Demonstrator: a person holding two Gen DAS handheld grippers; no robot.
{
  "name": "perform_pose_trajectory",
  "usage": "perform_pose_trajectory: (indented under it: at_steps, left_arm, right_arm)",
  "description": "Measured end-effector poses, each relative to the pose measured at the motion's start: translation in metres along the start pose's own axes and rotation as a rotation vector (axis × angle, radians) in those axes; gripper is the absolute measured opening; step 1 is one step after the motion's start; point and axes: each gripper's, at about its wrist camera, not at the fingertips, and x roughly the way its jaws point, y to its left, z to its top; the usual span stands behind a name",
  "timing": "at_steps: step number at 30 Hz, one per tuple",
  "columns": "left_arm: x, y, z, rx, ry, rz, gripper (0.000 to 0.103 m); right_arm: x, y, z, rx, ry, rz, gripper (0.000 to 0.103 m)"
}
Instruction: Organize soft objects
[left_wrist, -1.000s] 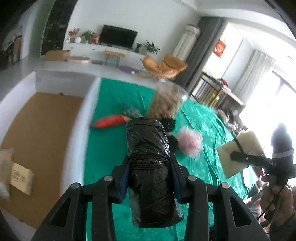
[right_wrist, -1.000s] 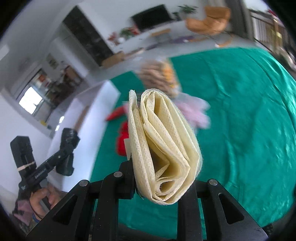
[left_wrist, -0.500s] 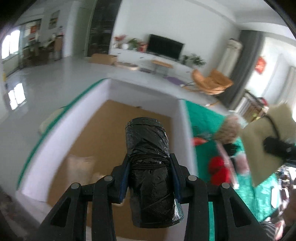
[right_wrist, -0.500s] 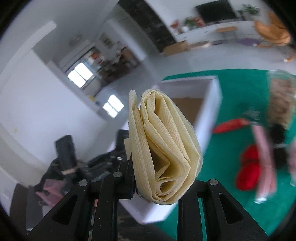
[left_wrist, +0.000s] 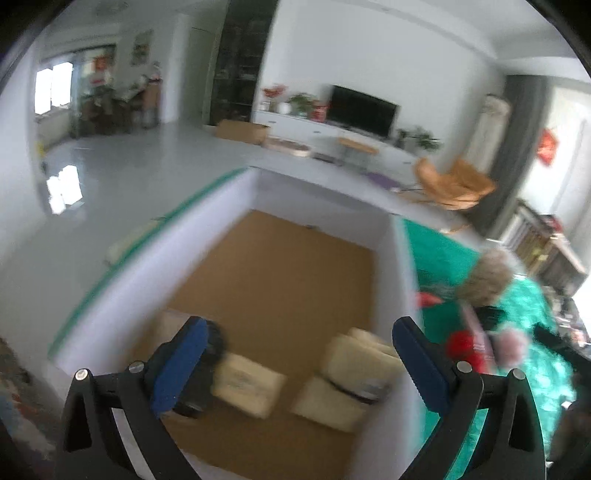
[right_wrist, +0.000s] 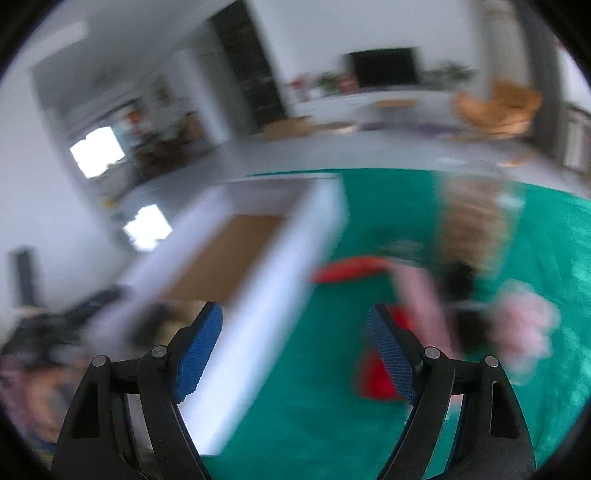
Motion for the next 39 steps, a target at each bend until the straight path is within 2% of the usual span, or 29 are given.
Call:
perform_pose_trajectory:
  at_steps: [5, 8, 11, 13, 17, 25, 31, 39]
  left_arm:
    - [-0.001, -0.081, -0.023, 0.090, 0.050, -0.194, 0.100]
    - [0.012, -0.137, -0.050, 0.188, 0.128, -0.286, 0.100]
    - [0.036, -0.182, -0.084, 0.278, 0.213, -0.330, 0.100]
    - [0.062, -0.202, -0.109, 0.329, 0.260, -0.309, 0.100]
    - [0.098, -0.215, -0.126, 0.370, 0.293, -0.246, 0.100]
    - [0.154, -0.207, -0.129, 0.346, 0.312, -0.184, 0.100]
    - [0.157, -0.208, -0.132, 0.392, 0.272, -0.165, 0.102]
    - [0.157, -0.211, -0.136, 0.447, 0.279, -0.110, 0.103]
  right_arm:
    - [-0.014, -0.119, -0.063, 0.124, 0.022, -0.356, 0.084]
    - [-0.026, -0.182, -0.094, 0.208, 0.059, -0.504, 0.084]
    - [-0.033, -0.223, -0.109, 0.279, 0.077, -0.596, 0.084]
    - [-0.036, -0.249, -0.116, 0.321, 0.082, -0.641, 0.084]
    - [-0.042, -0.268, -0.121, 0.340, 0.087, -0.679, 0.083]
    - [-0.044, -0.277, -0.132, 0.385, 0.083, -0.671, 0.083]
    - [-0.045, -0.272, -0.136, 0.385, 0.070, -0.682, 0.085]
    - [-0.044, -0.273, -0.136, 0.386, 0.070, -0.682, 0.086]
